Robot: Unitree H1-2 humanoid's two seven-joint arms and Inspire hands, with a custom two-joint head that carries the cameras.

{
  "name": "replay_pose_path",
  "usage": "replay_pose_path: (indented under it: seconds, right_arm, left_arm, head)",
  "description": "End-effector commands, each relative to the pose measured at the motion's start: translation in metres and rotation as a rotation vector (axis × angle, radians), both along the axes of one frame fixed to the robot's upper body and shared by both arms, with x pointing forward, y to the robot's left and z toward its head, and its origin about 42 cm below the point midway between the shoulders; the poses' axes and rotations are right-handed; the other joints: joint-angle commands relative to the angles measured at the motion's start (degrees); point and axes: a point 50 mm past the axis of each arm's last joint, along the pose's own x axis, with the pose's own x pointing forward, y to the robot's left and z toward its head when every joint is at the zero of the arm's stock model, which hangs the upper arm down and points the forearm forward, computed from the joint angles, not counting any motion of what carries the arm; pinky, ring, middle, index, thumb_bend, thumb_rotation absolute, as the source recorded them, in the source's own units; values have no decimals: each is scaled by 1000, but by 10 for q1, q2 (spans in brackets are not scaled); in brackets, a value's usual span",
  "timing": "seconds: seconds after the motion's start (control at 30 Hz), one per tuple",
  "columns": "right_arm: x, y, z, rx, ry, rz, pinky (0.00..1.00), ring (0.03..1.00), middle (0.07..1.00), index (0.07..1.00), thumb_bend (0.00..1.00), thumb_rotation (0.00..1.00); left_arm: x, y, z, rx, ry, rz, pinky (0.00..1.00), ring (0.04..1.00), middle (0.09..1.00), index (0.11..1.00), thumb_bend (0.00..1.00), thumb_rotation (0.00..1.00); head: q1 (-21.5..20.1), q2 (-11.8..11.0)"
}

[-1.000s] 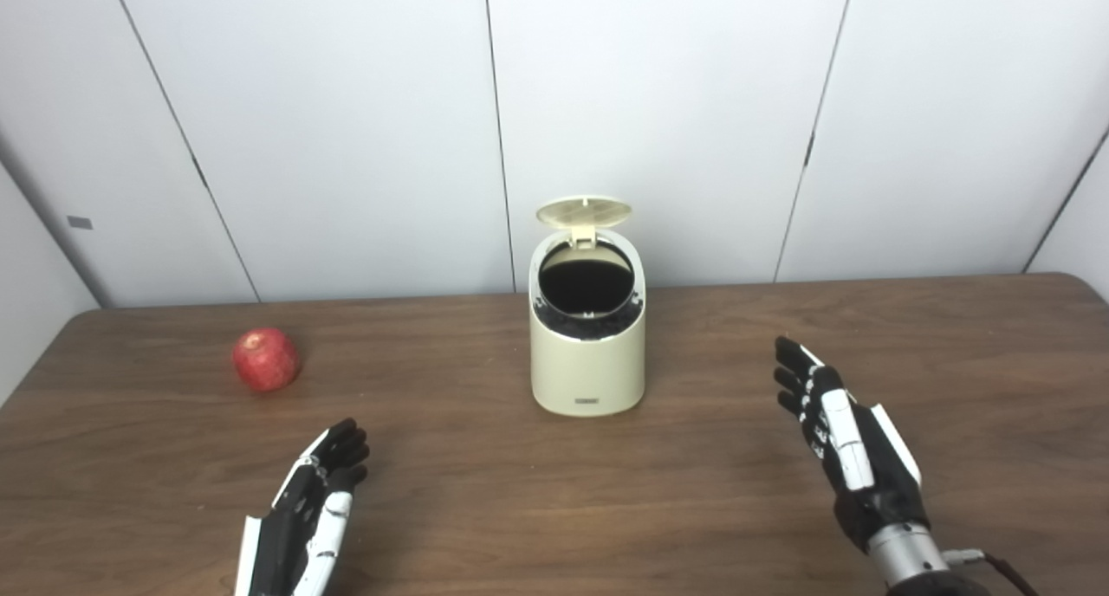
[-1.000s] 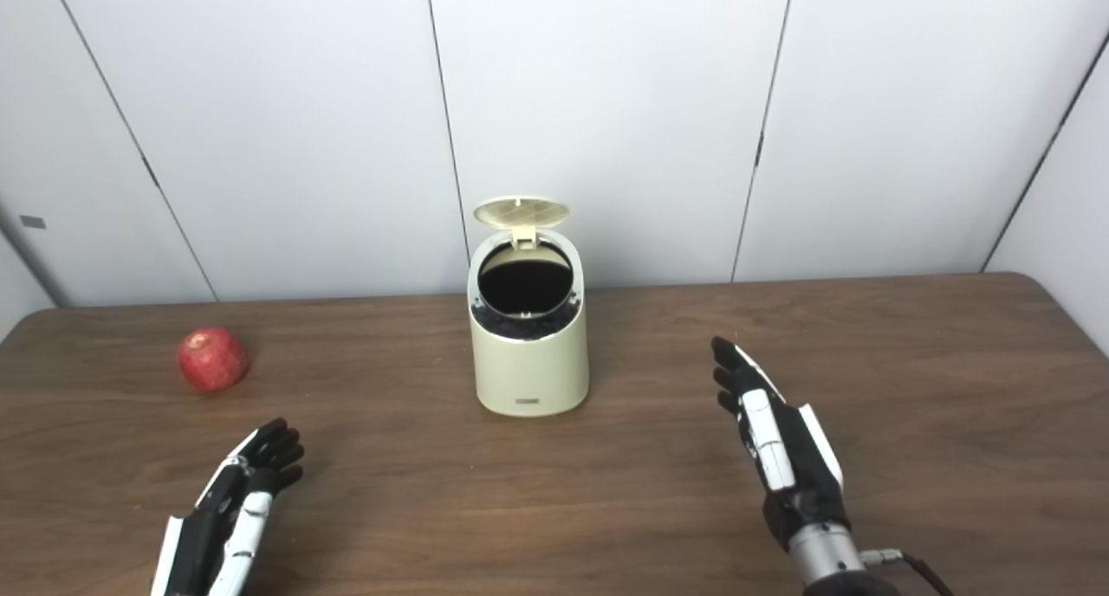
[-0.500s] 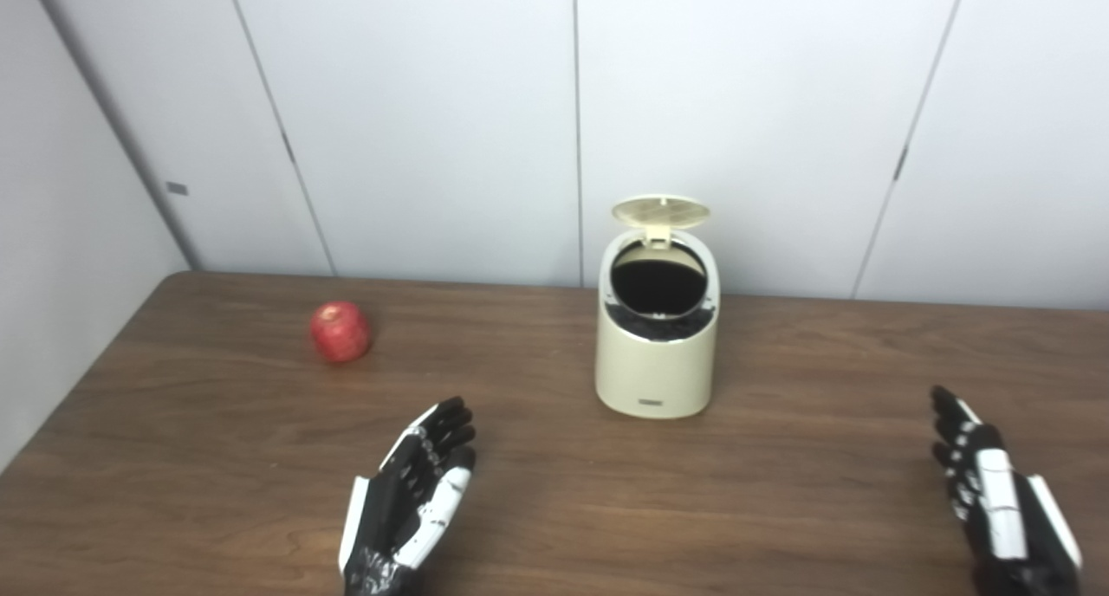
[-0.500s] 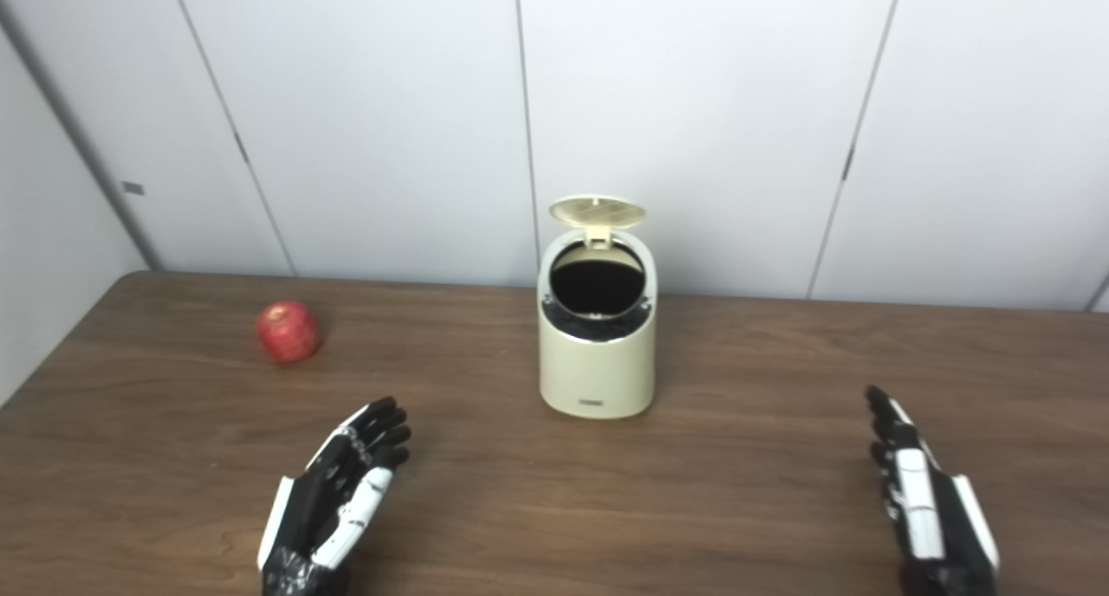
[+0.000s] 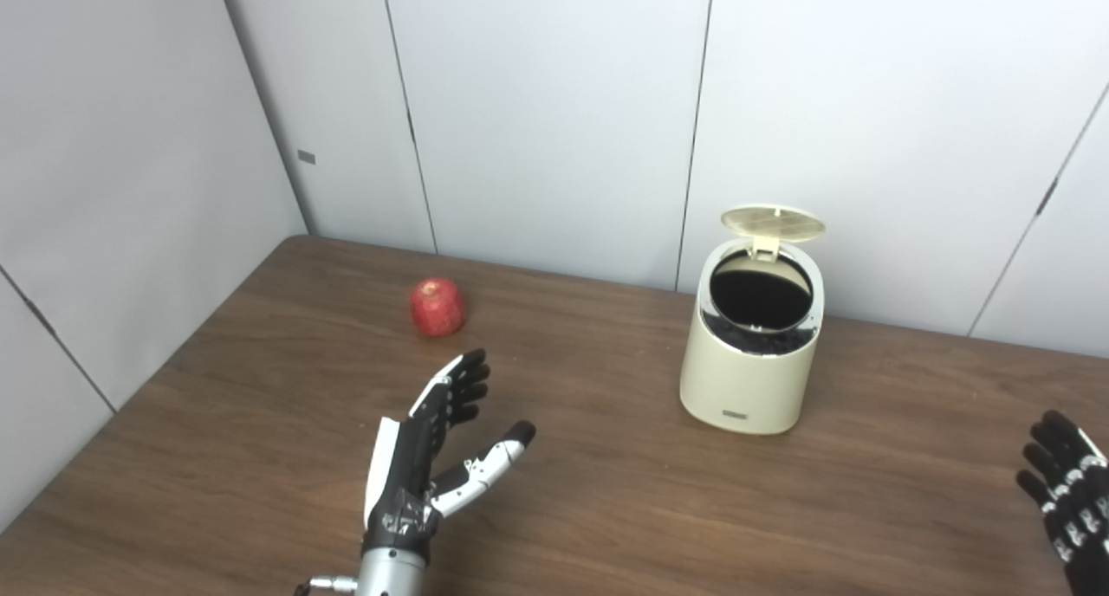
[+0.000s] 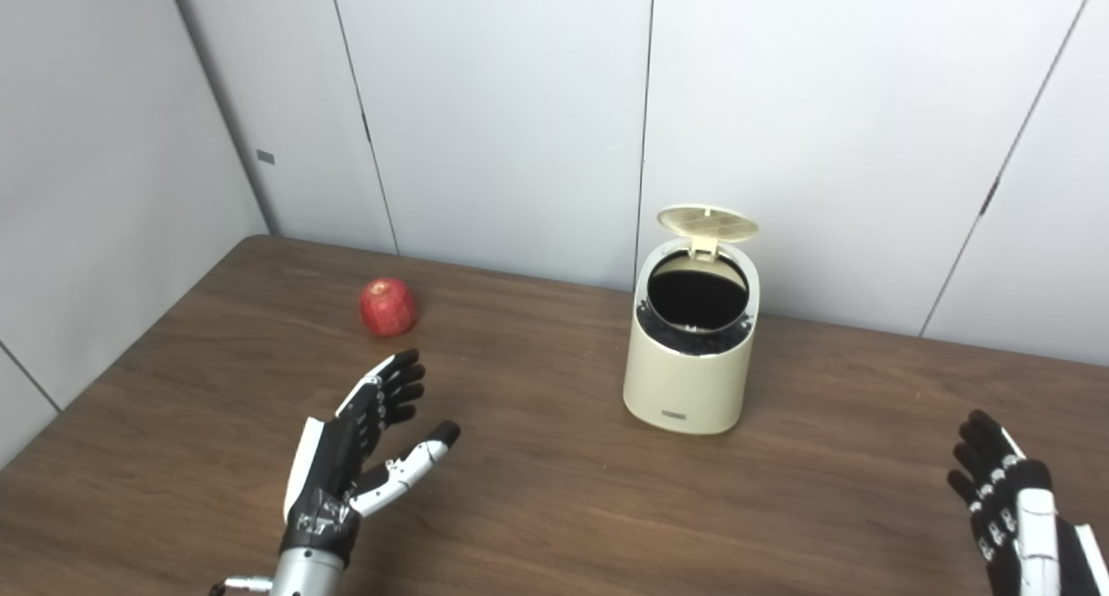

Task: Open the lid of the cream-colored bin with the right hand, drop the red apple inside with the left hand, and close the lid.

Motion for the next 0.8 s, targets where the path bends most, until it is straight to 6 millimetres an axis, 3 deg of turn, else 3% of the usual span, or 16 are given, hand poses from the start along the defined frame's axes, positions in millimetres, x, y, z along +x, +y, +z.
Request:
replay_pose_path:
  seconds: [0.0,0.27,0.4,0.57,0.77]
  right_arm:
    - [4,6,18,0,-65,16,965,963,947,921,502,1000]
    - [2,11,25,4,-62,15,995,971,954,933,474,1000]
    - [1,11,27,-8,-64,14,970,961,944,920,484,1000]
    - [0,14,30,-19,-70,13,958,959,944,919,455,1000]
    - [0,18,33,-17,-80,33,969,960,952,934,420,1000]
  left_arm:
    - [15,16,16,99,-39,31,850,834,854,890,799,299]
    - [59,63,44,337,110,73,724,840,905,922,809,231]
    - [81,84,54,393,153,99,754,866,919,922,840,199]
    - [108,102,64,482,192,157,652,809,902,914,842,201]
    - [134,117,67,520,231,188,696,857,916,920,834,172]
  head:
    - [1,-1]
    - [-9,0]
    - [-11,-1]
    - [-12,-3]
    - [-16,-2]
